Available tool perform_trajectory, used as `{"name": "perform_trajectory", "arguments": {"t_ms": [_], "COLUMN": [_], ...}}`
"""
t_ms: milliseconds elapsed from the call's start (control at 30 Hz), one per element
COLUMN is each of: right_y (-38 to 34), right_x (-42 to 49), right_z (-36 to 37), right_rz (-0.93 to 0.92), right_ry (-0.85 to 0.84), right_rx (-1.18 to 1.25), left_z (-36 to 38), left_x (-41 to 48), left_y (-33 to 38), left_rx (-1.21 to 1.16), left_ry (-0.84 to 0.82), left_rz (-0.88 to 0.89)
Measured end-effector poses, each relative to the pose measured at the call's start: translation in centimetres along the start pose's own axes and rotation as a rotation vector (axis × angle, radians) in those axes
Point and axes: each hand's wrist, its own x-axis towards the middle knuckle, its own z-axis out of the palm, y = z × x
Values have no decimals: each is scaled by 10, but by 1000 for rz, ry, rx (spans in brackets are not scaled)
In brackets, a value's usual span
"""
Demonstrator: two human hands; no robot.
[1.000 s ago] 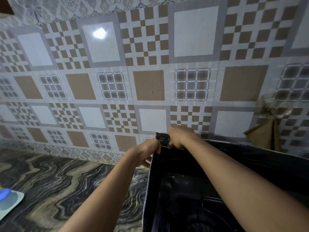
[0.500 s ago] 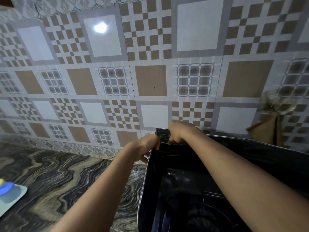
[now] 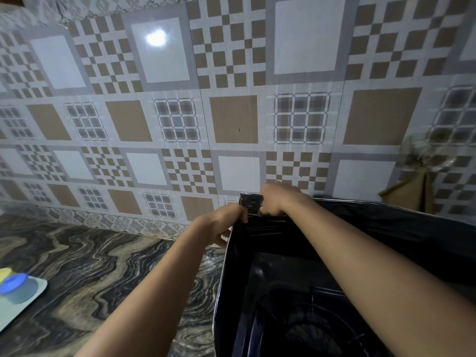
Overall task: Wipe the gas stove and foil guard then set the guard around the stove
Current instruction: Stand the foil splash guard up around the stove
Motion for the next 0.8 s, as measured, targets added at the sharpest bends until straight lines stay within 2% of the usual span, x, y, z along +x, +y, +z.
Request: {"name": "perform_trajectory", "arguments": {"t_ms": [500,633,733,800], "right_y": [24,62,101,124], "right_x": [-35,-65,-88,-102], "right_z": [-24,-47,-58,-58], "right_rz": [-4,87,178,243], "right_ry": [92,144,215,194], "right_rx": [35,70,89,77], "left_z": [0,0,6,15], "left_x": [-12,-13,-11,-12], "left_y": [10,28,44,56], "left_rx": [127,220,292,377], "left_ry": [29,120,263,359], "left_rz": [35,128,238,283]}}
